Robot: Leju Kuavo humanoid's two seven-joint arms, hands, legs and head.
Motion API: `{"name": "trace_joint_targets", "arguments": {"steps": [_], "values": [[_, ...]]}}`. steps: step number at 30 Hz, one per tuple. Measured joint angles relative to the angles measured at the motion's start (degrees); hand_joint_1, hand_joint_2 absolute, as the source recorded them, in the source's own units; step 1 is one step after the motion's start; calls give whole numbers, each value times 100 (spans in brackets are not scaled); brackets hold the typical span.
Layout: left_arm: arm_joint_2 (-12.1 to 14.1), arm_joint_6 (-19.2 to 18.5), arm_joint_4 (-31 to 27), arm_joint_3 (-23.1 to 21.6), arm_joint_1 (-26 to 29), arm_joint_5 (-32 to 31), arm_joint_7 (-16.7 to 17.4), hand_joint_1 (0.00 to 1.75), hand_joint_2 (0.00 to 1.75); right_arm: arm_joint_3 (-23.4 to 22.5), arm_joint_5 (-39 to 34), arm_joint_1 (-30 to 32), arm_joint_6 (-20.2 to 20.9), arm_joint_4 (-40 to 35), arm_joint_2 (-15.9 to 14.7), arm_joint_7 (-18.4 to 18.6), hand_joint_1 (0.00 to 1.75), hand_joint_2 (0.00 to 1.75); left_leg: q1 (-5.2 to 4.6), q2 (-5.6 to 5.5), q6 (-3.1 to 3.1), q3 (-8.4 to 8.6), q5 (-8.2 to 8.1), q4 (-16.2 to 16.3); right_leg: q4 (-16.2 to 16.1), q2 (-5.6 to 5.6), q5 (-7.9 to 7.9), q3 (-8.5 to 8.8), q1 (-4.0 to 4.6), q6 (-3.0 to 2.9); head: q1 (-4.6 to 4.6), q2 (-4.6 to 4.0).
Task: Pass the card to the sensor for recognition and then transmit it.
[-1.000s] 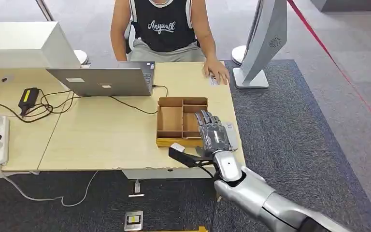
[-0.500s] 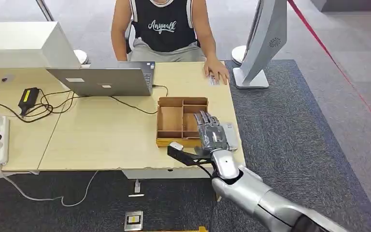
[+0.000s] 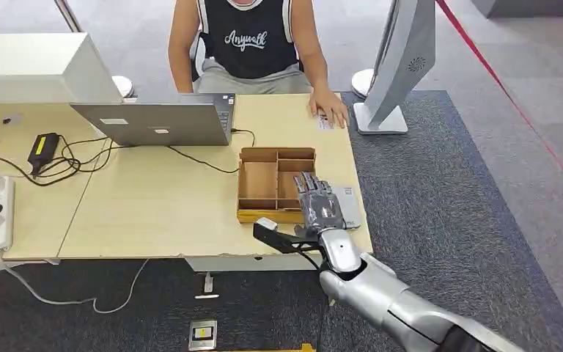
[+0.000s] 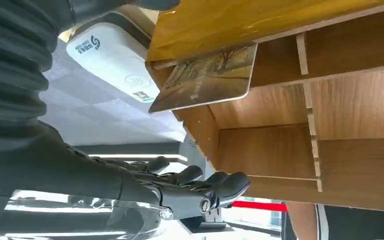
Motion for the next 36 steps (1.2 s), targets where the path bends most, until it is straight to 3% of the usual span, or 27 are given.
{"name": "trace_joint_targets", "arguments": {"steps": [3,23,27,36], "values": [[-2,0,-2,0,6,0,0,0,0,0,-65,1,26,11,9,-50,175,175,0,0,0,0,0,0,0,0,0,0,0,0,0,-2],[-4,0,0,0,31,24,-17,0,0,-7,-175,0,50,96,52,-114,169,175,0,0,0,1,0,0,0,0,0,0,0,0,0,-2],[-7,0,0,0,26,4,-17,0,0,-9,-186,-3,41,129,52,-131,175,175,0,0,0,1,0,0,-1,0,0,0,0,0,0,0],[-17,-4,0,-15,23,-7,-17,0,0,-7,-181,-55,-173,149,81,-192,175,175,0,0,0,2,0,0,0,0,0,0,0,0,0,-2]]}}
